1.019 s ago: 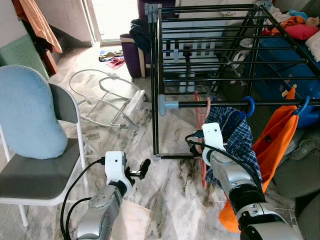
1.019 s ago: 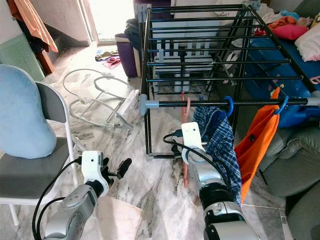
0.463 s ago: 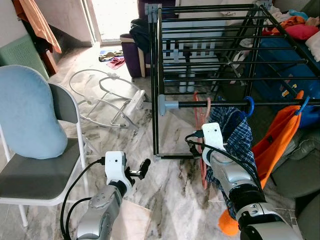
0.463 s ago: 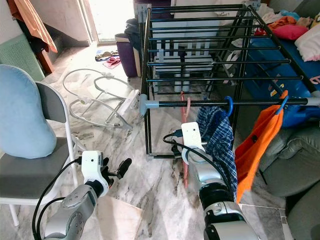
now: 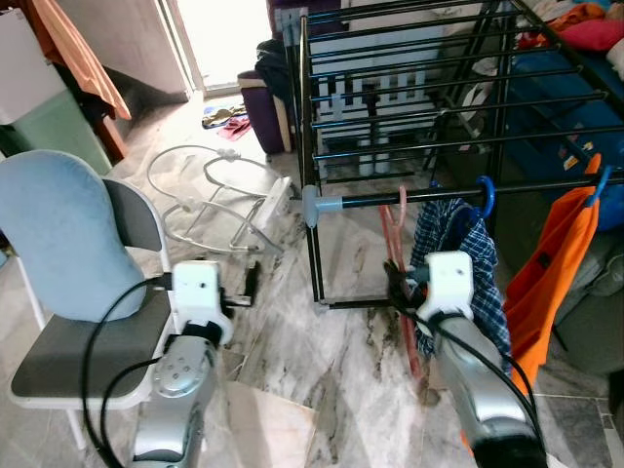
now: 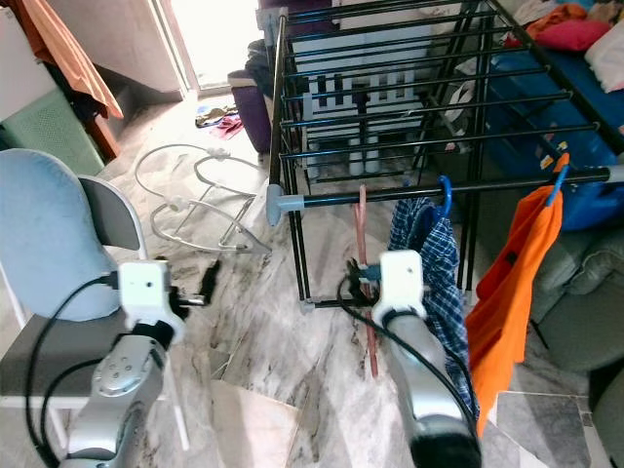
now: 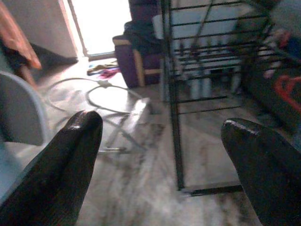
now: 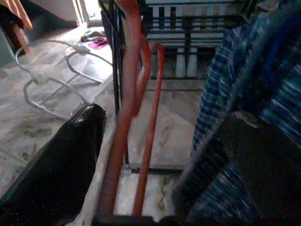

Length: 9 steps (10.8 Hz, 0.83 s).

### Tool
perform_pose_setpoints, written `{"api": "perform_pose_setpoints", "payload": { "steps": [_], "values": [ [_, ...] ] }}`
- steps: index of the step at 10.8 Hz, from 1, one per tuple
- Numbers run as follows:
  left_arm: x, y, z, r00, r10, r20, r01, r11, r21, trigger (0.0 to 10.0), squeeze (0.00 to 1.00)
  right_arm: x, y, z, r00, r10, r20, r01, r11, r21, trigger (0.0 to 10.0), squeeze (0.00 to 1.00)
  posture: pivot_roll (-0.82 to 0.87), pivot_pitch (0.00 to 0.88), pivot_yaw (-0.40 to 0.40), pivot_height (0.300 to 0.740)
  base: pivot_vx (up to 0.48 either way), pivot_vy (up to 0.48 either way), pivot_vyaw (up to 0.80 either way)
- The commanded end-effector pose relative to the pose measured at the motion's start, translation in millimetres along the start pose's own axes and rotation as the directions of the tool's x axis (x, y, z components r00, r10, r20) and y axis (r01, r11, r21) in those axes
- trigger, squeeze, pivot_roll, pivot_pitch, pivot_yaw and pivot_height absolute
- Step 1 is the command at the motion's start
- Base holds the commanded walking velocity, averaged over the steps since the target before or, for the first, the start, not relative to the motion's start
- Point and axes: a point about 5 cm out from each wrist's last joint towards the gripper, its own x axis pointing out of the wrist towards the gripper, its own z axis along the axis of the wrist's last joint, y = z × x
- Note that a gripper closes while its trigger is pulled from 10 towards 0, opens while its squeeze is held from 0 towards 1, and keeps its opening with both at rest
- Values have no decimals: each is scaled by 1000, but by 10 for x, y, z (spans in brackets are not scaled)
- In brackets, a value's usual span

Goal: Hang hanger

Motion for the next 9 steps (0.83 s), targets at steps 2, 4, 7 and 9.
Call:
{"api": "perform_pose_setpoints", "payload": {
  "steps": [2,4,7,9],
  "values": [
    [-32,96,24,999,50,15,-50,998,24,10000,0,-27,63,109,998,49,50,-48,999,-19,10000,0,-151,0,139,740,0,0,0],
    [-135,88,61,997,69,22,-70,997,32,10000,0,-89,50,106,997,64,48,-60,995,-76,10000,0,-144,0,132,740,0,0,0],
    [-123,69,-4,996,91,-7,-91,995,33,10000,0,-78,129,53,995,98,6,-97,991,-96,10000,0,-138,0,111,740,0,0,0],
    [-71,52,9,995,100,-1,-99,994,43,10000,0,-25,212,117,990,138,11,-135,982,-129,10000,0,-138,0,98,740,0,0,0]
  ]
}}
